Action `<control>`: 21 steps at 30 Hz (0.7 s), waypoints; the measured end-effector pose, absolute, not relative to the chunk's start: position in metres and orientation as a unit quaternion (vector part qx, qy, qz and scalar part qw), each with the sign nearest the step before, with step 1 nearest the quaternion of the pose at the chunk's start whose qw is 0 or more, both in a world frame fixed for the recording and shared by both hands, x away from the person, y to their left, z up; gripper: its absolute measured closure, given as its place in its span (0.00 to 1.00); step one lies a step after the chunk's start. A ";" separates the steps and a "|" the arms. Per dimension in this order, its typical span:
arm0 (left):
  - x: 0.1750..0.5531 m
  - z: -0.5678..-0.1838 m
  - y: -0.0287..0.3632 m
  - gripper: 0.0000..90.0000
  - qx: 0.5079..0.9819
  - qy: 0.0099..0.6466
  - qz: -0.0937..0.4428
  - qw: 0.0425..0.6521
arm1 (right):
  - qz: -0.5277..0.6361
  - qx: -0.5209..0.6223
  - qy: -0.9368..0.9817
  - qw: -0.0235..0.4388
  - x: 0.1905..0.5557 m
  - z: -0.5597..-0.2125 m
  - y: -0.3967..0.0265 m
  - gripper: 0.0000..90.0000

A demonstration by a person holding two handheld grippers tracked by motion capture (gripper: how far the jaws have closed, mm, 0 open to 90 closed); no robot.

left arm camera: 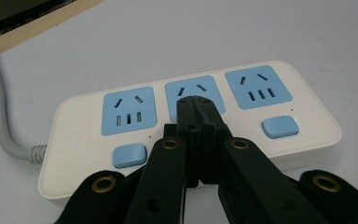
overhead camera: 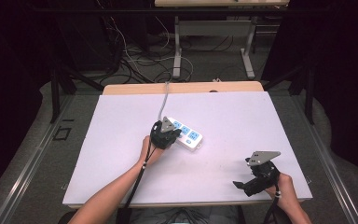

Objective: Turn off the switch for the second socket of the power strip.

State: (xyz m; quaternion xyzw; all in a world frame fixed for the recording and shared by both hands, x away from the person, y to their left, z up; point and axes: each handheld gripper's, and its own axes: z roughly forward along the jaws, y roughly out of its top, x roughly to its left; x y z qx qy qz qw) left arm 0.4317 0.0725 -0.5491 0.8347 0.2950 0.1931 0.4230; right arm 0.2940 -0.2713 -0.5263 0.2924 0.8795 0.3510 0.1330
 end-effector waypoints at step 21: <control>0.433 -0.524 0.072 0.00 0.835 0.327 0.179 0.405 | 0.353 0.291 0.879 0.133 0.294 -0.526 -0.271 0.01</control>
